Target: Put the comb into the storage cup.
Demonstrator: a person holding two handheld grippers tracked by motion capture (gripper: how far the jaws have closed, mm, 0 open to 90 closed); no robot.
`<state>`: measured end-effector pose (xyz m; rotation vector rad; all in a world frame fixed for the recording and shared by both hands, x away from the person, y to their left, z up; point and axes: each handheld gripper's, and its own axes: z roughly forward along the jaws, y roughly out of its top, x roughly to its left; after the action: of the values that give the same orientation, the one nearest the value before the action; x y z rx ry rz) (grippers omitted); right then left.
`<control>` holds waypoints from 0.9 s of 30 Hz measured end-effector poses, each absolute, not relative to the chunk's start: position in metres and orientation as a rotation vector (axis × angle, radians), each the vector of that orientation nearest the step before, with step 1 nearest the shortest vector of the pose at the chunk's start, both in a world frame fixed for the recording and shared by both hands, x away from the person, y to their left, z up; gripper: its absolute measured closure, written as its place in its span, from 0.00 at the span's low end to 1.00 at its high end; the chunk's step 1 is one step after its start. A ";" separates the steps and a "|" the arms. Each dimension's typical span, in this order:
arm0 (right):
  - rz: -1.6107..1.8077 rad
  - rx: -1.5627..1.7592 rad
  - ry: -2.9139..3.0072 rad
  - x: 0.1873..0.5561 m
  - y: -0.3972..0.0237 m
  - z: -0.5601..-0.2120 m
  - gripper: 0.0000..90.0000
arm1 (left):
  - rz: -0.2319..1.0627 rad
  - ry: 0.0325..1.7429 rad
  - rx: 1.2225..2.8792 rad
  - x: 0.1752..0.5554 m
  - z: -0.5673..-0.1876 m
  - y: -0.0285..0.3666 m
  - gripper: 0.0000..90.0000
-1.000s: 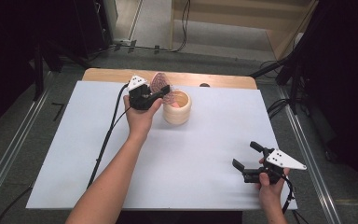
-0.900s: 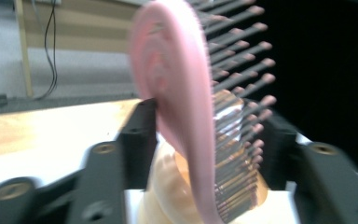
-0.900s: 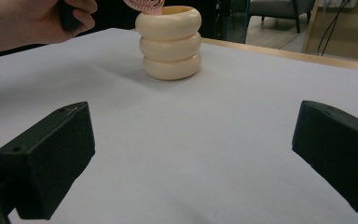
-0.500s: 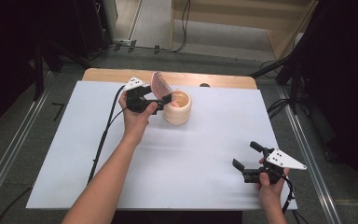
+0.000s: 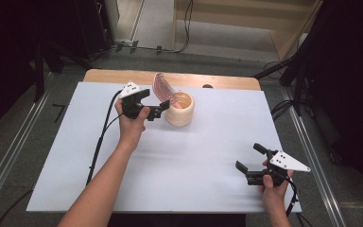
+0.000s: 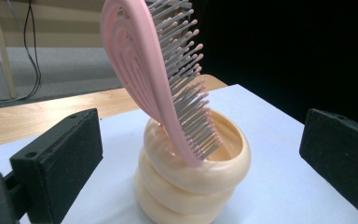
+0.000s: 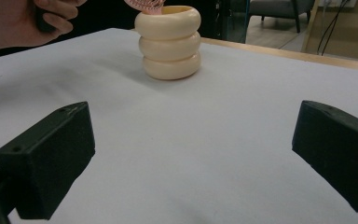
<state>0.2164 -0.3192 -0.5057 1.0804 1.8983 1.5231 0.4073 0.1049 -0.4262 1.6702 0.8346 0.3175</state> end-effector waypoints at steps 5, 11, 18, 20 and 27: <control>1.518 1.079 1.902 0.217 -0.319 -0.506 0.00 | 0.331 0.820 1.685 0.400 -0.426 0.112 0.00; 1.513 1.078 1.904 0.217 -0.318 -0.506 0.00 | 0.338 0.797 1.704 0.389 -0.427 0.119 0.00; 1.513 1.076 1.903 0.217 -0.318 -0.506 0.00 | 0.344 0.784 1.714 0.377 -0.430 0.131 0.00; 1.512 1.077 1.904 0.217 -0.318 -0.505 0.00 | 0.354 0.782 1.721 0.373 -0.431 0.135 0.00; 1.515 1.075 1.905 0.217 -0.318 -0.505 0.00 | 0.365 0.776 1.717 0.360 -0.435 0.148 0.00</control>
<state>0.2167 -0.3180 -0.5053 1.0750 1.9046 1.5150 0.3601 0.1484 -0.4350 1.7170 0.7756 0.3649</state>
